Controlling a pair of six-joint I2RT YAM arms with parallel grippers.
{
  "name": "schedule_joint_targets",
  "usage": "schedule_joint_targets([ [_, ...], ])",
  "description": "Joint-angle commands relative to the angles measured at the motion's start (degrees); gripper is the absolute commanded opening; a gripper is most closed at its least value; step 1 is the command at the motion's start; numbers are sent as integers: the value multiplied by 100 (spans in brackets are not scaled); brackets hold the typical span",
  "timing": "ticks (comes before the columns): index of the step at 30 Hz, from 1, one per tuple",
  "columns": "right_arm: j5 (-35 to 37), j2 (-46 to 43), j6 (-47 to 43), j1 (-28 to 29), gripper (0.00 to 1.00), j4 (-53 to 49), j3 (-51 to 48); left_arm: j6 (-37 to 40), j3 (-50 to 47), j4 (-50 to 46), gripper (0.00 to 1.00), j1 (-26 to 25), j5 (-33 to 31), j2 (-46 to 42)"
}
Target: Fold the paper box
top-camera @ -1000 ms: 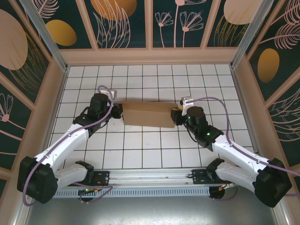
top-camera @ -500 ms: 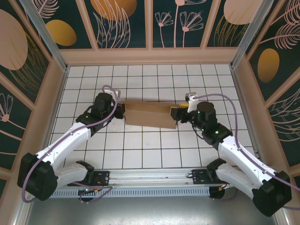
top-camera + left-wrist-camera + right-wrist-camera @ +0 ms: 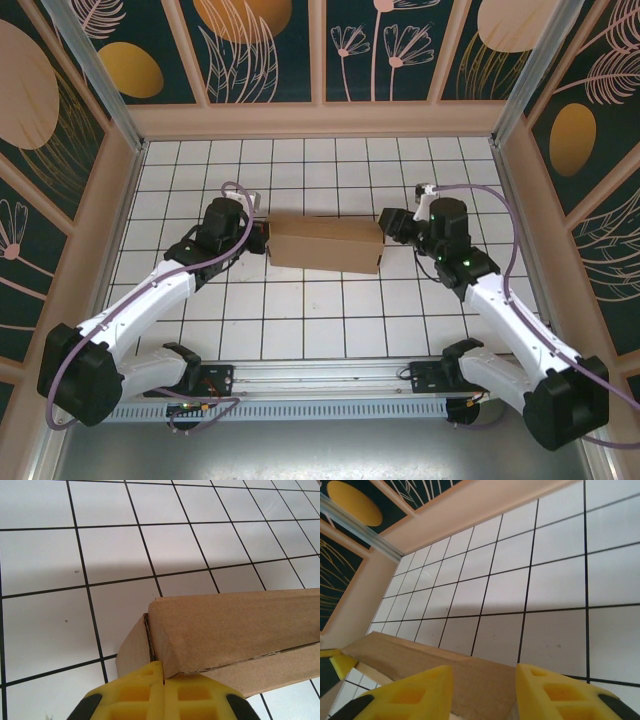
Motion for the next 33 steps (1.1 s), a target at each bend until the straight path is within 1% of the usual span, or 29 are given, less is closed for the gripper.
schedule_joint_targets([
  [1,-158,215,348,-22,37,-195,185,12,-109,-893,0,-68,117,189],
  [6,-179,186,257,16,32,-131,-210,-52,-153,-844,0,-65,160,139],
  [8,-80,132,186,75,29,-128,-403,-49,-153,-831,0,-69,183,107],
  [13,199,41,-100,248,28,-136,-766,-144,-117,-831,0,-69,252,68],
  [14,253,40,-134,283,28,-143,-799,-165,-118,-831,1,-69,277,69],
  [15,324,44,-164,326,29,-153,-829,-196,-117,-822,5,-67,307,54],
  [16,385,48,-183,350,29,-157,-848,-211,-109,-807,11,-68,359,42],
  [19,529,40,-179,387,30,-174,-850,-321,-60,-796,31,-65,419,-56],
  [22,689,34,-153,439,32,-182,-776,-453,-32,-800,43,-69,341,-245],
  [24,769,24,-132,463,32,-166,-728,-529,15,-820,47,-68,319,-373],
  [26,814,23,-102,481,32,-139,-688,-583,41,-830,49,-69,393,-455],
  [29,898,67,-87,501,32,-130,-644,-542,50,-886,48,-69,547,-504],
  [33,956,86,-78,510,32,-116,-612,-530,58,-1031,48,-68,518,-653],
])
